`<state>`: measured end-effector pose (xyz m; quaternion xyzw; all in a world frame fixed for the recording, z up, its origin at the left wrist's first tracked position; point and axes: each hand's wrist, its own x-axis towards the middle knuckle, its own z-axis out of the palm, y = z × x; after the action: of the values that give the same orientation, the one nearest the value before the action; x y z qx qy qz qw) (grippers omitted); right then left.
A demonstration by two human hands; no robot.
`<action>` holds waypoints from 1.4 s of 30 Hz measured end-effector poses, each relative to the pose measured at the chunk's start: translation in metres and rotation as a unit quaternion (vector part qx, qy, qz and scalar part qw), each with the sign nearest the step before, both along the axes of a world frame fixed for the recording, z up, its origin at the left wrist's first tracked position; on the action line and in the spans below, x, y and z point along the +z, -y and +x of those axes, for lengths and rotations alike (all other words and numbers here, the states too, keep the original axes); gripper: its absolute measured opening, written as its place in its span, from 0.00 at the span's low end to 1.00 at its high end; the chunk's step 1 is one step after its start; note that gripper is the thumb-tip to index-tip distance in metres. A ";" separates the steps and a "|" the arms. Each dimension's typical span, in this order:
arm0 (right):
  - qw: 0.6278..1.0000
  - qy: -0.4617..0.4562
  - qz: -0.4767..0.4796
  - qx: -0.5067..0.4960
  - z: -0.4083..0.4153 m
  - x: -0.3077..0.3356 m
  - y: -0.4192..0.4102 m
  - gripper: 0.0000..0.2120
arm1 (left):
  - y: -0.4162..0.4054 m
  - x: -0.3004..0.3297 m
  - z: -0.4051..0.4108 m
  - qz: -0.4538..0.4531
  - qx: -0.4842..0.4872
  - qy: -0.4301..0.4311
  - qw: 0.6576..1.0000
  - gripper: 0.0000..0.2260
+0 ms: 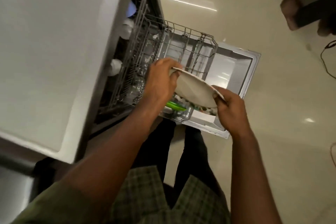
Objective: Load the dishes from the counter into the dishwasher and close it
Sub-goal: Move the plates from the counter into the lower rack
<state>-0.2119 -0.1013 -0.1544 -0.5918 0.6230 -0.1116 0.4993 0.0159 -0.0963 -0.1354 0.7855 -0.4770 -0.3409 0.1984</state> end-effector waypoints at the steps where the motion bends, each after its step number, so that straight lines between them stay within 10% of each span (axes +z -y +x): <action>1: 1.000 0.016 0.002 -0.012 0.003 -0.003 -0.009 0.25 | -0.004 -0.005 0.006 0.005 0.008 -0.005 1.000 0.09; 17: 0.975 0.094 -0.196 -0.053 0.022 -0.139 0.118 0.21 | 0.122 -0.115 0.015 -0.227 0.010 0.048 0.973 0.08; 42: 0.990 0.038 -0.136 -0.003 0.051 -0.235 0.213 0.21 | 0.186 -0.188 0.043 -0.104 0.043 0.028 0.993 0.13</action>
<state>-0.1605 -0.3138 -0.3896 -0.6475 0.5848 -0.2189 0.4369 0.0587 -0.2818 -0.3229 0.7895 -0.4810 -0.2589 0.2799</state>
